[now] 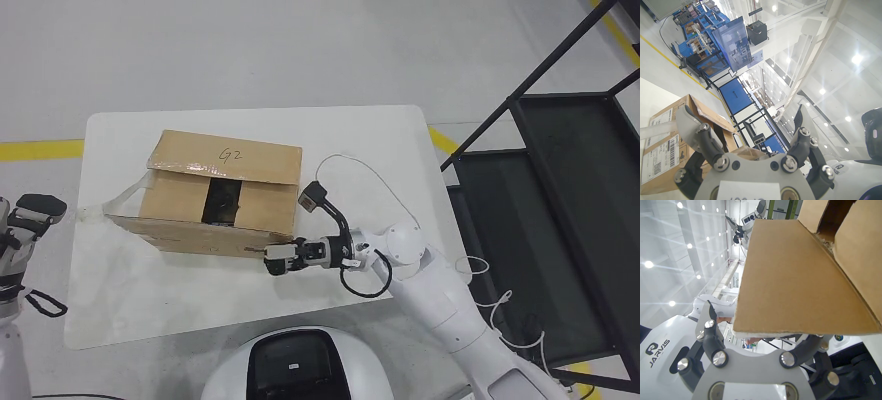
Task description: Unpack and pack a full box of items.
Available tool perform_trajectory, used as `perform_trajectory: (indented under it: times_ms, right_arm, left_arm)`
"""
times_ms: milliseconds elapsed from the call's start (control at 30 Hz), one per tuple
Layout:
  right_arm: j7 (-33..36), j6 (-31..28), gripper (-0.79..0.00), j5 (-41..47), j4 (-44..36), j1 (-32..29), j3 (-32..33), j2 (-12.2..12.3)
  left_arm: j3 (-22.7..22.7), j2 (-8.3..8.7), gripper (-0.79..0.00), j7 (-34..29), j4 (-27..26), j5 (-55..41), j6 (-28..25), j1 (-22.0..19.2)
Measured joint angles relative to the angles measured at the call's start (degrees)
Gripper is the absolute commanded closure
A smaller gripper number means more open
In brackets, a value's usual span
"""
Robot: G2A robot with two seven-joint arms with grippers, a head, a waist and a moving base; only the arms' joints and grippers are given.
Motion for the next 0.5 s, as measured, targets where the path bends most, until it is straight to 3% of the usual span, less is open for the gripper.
perform_trajectory:
  times_ms: [333, 500]
  right_arm:
    - [-6.14, -1.44, -0.742, -0.72, -0.22, 2.42, -0.79, -0.38]
    - [-9.21, -1.85, -0.763, -1.91, -1.26, 2.65, 0.09, -0.27]
  left_arm:
    - [0.00, 0.00, -0.785, 0.04, -0.02, -0.01, 0.03, -0.01]
    - [-0.40, -0.24, -0.785, 3.33, -0.81, -1.56, 0.76, -0.02]
